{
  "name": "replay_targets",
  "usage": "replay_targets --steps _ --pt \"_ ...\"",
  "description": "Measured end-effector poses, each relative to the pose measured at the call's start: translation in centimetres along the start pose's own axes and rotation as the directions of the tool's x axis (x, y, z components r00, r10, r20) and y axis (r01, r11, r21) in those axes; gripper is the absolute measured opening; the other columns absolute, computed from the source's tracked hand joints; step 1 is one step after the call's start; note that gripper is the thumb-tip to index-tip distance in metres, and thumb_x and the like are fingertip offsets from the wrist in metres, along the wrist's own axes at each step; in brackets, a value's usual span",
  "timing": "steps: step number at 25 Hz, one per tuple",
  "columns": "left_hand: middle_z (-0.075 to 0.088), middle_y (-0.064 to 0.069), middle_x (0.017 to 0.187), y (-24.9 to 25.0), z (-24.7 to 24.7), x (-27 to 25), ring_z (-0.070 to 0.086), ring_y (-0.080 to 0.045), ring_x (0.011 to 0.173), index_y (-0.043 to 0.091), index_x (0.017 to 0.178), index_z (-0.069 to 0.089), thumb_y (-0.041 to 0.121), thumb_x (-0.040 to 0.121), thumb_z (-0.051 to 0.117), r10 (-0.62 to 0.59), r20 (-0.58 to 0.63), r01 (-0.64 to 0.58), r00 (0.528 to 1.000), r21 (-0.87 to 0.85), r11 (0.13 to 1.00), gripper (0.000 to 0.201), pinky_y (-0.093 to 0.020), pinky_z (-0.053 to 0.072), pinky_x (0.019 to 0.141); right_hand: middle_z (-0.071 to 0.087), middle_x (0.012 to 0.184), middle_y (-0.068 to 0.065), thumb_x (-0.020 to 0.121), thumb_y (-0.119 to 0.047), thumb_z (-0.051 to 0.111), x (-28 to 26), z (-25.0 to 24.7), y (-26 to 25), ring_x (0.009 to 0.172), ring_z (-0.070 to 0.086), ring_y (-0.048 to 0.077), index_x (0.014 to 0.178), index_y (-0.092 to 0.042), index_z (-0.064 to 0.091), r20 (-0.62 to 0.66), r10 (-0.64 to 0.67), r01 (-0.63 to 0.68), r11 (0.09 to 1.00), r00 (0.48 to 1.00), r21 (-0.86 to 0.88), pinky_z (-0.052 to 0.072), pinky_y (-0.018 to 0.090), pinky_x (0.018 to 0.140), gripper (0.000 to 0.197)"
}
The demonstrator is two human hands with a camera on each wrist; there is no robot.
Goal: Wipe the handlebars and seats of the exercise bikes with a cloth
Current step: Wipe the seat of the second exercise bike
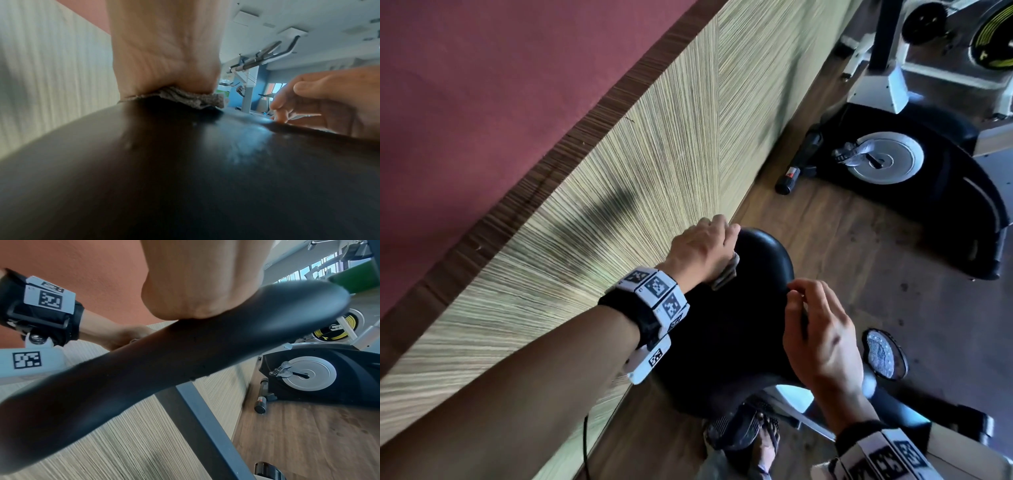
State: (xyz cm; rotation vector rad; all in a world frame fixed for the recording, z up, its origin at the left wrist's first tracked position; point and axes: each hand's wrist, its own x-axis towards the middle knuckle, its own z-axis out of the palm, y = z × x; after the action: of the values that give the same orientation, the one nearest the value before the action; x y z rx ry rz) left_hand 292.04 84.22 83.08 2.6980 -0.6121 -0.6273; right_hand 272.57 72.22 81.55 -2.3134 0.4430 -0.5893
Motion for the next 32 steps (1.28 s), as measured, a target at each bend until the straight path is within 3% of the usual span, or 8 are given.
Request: replay_targets --steps 7,9,13,15,20,26,28,32 --pt "0.055 -0.013 0.126 -0.4 1.0 -3.9 0.058 -0.033 0.111 0.014 0.139 0.041 0.05 0.107 0.023 -0.147 -0.197 0.159 0.969 0.043 0.986 0.05 -0.044 0.046 0.088 0.058 0.111 -0.002 0.099 -0.03 0.048 0.2 0.2 -1.3 0.105 0.054 0.022 0.112 -0.014 0.059 0.103 0.015 -0.002 0.991 0.995 -0.131 0.039 0.026 0.069 0.024" --pt "0.048 -0.014 0.141 0.5 1.1 -3.3 0.051 -0.034 0.125 0.015 0.148 0.035 0.046 0.108 0.027 -0.022 -0.185 0.049 0.982 0.147 0.988 0.052 -0.047 0.042 0.102 0.058 0.111 -0.001 0.099 -0.03 0.047 0.3 0.4 -1.2 0.107 0.053 0.022 0.111 -0.014 0.059 0.107 0.001 0.016 0.988 0.994 -0.152 0.041 0.027 0.07 0.023" --pt "-0.001 -0.006 0.172 -0.6 1.7 -5.0 0.0 -0.025 0.158 0.016 0.164 0.008 0.048 0.109 0.023 0.361 -0.023 -0.345 0.932 0.242 0.907 0.065 -0.041 0.003 0.128 0.058 0.109 0.0 0.099 -0.026 0.046 0.1 0.3 -0.9 0.103 0.054 0.025 0.107 -0.013 0.059 0.102 -0.028 0.042 0.988 0.994 -0.147 0.049 0.037 0.073 0.019" --pt "0.003 -0.007 0.172 -2.9 1.1 -5.3 0.002 -0.023 0.158 0.016 0.164 0.008 0.053 0.107 0.018 0.436 -0.026 -0.428 0.899 0.147 0.892 0.068 -0.04 0.005 0.128 0.058 0.107 0.0 0.099 -0.025 0.046 0.0 0.3 -1.0 0.101 0.053 0.024 0.105 -0.013 0.059 0.104 -0.037 0.051 0.99 0.994 -0.134 0.047 0.035 0.072 0.019" --pt "0.034 -0.012 0.157 -4.9 1.2 -7.8 0.042 -0.028 0.14 0.013 0.161 0.014 0.051 0.107 0.027 0.055 -0.088 -0.065 0.995 -0.114 0.991 0.068 -0.046 0.039 0.114 0.057 0.107 0.001 0.099 -0.024 0.046 -0.1 0.5 -1.0 0.102 0.052 0.024 0.104 -0.013 0.058 0.094 -0.022 0.036 0.989 0.995 -0.144 0.045 0.034 0.071 0.017" --pt "0.007 -0.012 0.17 -3.1 0.9 -7.0 0.011 -0.028 0.156 0.013 0.163 -0.001 0.056 0.105 0.019 0.018 -0.05 -0.018 0.999 0.01 1.0 0.075 -0.044 0.02 0.126 0.056 0.112 0.003 0.102 -0.023 0.05 -0.3 0.7 -1.3 0.104 0.051 0.024 0.114 -0.013 0.058 0.117 -0.026 0.054 0.968 0.993 -0.246 0.05 0.037 0.071 0.017" --pt "0.0 -0.015 0.171 -2.3 1.6 -7.4 -0.001 -0.032 0.158 0.01 0.163 0.001 0.056 0.105 0.017 0.166 -0.105 -0.148 0.981 0.162 0.976 0.075 -0.047 0.012 0.128 0.056 0.114 0.003 0.101 -0.026 0.048 -0.3 0.8 -1.1 0.105 0.051 0.024 0.115 -0.013 0.059 0.124 -0.03 0.062 0.964 0.992 -0.26 0.049 0.035 0.07 0.022" --pt "-0.003 -0.006 0.172 -2.7 3.3 -9.9 -0.01 -0.021 0.158 0.012 0.164 0.01 0.046 0.108 0.027 0.575 0.012 -0.559 0.818 0.252 0.79 0.067 -0.04 -0.001 0.129 0.058 0.112 0.003 0.1 -0.028 0.043 -0.6 0.7 -1.1 0.103 0.053 0.026 0.11 -0.011 0.06 0.09 -0.032 0.05 0.977 0.995 -0.205 0.049 0.036 0.069 0.026"
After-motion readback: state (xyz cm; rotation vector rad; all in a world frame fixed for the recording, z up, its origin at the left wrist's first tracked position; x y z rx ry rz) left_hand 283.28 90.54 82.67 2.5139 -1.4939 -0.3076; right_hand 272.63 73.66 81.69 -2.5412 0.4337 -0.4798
